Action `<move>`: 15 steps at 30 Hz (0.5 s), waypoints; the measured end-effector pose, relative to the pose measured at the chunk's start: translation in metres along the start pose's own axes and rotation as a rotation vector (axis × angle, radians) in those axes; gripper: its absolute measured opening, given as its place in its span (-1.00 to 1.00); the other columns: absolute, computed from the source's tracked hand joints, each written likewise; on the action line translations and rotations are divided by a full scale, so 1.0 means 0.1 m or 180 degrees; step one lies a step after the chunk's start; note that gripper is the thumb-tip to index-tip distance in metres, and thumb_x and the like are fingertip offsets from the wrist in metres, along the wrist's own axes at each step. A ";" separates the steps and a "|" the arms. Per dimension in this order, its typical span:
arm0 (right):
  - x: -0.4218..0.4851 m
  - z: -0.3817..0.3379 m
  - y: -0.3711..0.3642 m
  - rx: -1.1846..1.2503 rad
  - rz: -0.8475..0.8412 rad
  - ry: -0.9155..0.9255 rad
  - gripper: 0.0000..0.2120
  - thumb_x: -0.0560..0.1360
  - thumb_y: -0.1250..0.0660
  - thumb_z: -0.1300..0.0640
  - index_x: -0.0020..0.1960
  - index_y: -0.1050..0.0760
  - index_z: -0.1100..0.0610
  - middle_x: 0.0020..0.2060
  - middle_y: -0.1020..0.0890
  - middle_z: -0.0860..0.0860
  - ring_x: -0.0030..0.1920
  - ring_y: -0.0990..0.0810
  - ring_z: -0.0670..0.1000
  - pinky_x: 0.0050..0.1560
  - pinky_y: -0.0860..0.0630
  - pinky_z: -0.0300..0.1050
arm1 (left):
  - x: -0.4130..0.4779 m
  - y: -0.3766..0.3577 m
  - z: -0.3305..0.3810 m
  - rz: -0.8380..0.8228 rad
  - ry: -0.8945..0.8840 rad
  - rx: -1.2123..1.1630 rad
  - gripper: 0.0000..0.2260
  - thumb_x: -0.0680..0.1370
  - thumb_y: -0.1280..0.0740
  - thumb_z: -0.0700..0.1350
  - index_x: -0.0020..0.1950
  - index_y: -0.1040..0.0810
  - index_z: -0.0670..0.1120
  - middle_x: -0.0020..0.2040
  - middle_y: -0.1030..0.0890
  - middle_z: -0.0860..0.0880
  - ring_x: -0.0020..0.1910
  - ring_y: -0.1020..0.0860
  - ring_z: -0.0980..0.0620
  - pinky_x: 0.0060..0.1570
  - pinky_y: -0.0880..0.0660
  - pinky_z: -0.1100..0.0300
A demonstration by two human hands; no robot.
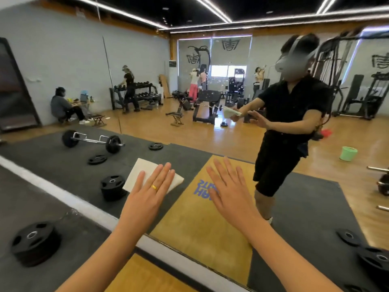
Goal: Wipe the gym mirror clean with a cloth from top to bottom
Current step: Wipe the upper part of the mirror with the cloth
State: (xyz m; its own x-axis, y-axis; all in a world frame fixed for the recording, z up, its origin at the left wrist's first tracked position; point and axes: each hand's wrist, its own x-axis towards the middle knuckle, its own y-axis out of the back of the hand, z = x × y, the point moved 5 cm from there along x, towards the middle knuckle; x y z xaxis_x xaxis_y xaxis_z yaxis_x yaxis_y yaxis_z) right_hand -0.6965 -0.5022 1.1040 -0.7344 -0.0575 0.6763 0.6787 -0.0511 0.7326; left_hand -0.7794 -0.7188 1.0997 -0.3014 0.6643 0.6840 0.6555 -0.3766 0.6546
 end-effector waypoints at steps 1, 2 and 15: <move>0.15 -0.03 -0.07 -0.0032 0.0014 -0.0002 -0.48 0.68 -0.06 -0.02 0.61 -0.22 0.08 0.61 -0.27 0.10 0.64 -0.09 0.16 0.53 -0.08 0.26 | 0.08 -0.08 -0.16 0.0037 0.0019 0.0004 -0.35 0.49 0.04 -0.39 0.61 -0.24 -0.20 0.63 -0.25 -0.16 0.60 -0.22 -0.11 0.41 -0.35 -0.25; 0.31 -0.05 -0.14 -0.0076 0.0042 0.0002 -0.47 0.68 -0.07 -0.03 0.62 -0.21 0.08 0.61 -0.27 0.10 0.64 -0.09 0.16 0.56 -0.08 0.26 | 0.17 -0.15 -0.30 0.0084 0.0021 -0.0001 -0.34 0.48 0.03 -0.39 0.61 -0.25 -0.21 0.63 -0.24 -0.16 0.61 -0.20 -0.11 0.41 -0.33 -0.26; 2.85 0.19 -0.84 -0.0647 0.0677 -0.0012 -0.47 0.67 -0.06 -0.01 0.61 -0.28 0.11 0.62 -0.25 0.10 0.65 -0.06 0.18 0.55 -0.07 0.26 | 2.02 -1.09 -2.41 0.0691 -0.0326 0.0345 -0.27 0.47 -0.06 -0.34 0.67 -0.05 -0.15 0.68 -0.08 -0.13 0.65 -0.05 -0.14 0.25 -0.37 -0.48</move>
State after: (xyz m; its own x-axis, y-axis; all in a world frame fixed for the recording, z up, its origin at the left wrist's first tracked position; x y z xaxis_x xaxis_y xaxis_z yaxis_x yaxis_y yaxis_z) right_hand -0.9630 -0.4952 1.2364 -0.5752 -0.0847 0.8136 0.8047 -0.2372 0.5443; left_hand -1.0791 -0.6993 1.2440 -0.0775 0.6396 0.7648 0.7692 -0.4497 0.4541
